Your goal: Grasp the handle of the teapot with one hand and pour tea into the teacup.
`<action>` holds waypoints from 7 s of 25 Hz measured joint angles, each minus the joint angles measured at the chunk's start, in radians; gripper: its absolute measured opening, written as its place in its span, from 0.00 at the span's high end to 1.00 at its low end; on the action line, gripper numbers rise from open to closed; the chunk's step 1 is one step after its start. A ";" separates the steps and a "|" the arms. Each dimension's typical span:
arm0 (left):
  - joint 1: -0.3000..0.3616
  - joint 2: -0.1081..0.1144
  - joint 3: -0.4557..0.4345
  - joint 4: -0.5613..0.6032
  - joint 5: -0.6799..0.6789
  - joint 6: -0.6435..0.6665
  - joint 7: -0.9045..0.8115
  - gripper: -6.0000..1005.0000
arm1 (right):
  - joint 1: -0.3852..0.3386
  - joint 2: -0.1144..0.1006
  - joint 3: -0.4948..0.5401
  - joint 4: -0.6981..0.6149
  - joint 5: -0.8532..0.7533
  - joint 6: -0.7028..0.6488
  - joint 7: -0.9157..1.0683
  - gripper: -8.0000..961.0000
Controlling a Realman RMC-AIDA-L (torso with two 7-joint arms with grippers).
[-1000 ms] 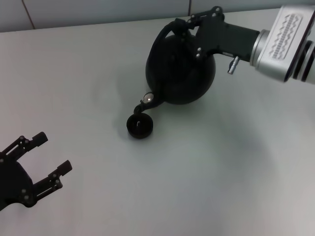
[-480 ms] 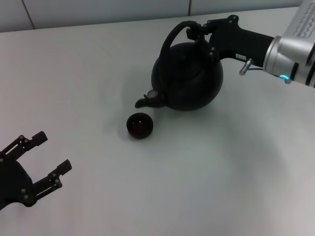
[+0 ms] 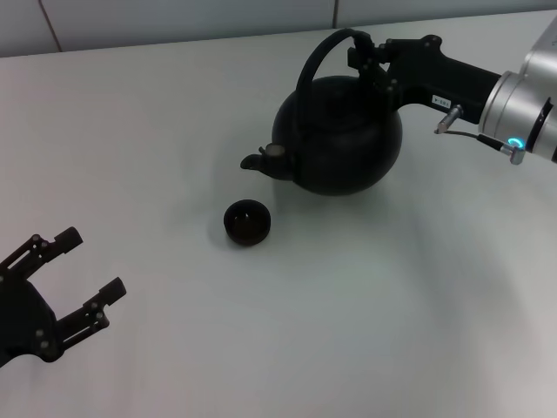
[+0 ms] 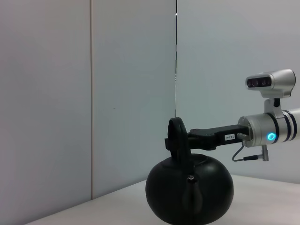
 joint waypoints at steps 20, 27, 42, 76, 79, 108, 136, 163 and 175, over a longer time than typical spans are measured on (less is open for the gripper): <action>-0.002 0.003 0.007 0.004 0.000 0.012 -0.004 0.19 | -0.224 0.001 0.001 -0.046 0.297 -0.060 -0.048 0.90; -0.008 0.003 0.009 0.006 0.001 0.012 -0.009 0.19 | -0.251 0.004 0.004 0.024 0.321 -0.060 -0.160 0.90; -0.008 0.003 0.009 0.000 0.001 0.012 -0.009 0.19 | -0.269 0.003 0.004 0.117 0.357 -0.050 -0.278 0.90; -0.008 0.003 0.006 0.001 0.006 0.012 -0.005 0.19 | -0.485 0.001 0.056 0.146 0.360 -0.253 -0.279 0.28; -0.008 0.003 0.007 0.000 0.008 0.007 -0.006 0.19 | -0.511 0.002 0.056 0.156 0.362 -0.257 -0.283 0.28; -0.102 0.018 0.062 0.108 0.206 -0.024 -0.169 0.19 | -0.486 -0.011 0.045 -0.237 -0.273 -0.559 -0.052 0.28; -0.207 0.057 0.060 0.190 0.337 -0.016 -0.352 0.19 | -0.374 -0.018 0.044 -0.399 -0.408 -0.606 0.066 0.28; -0.223 0.053 0.063 0.190 0.337 -0.013 -0.362 0.19 | -0.353 -0.006 0.016 -0.380 -0.417 -0.602 0.060 0.28; -0.224 0.051 0.063 0.192 0.337 -0.013 -0.362 0.19 | -0.351 -0.004 0.016 -0.379 -0.417 -0.598 0.060 0.28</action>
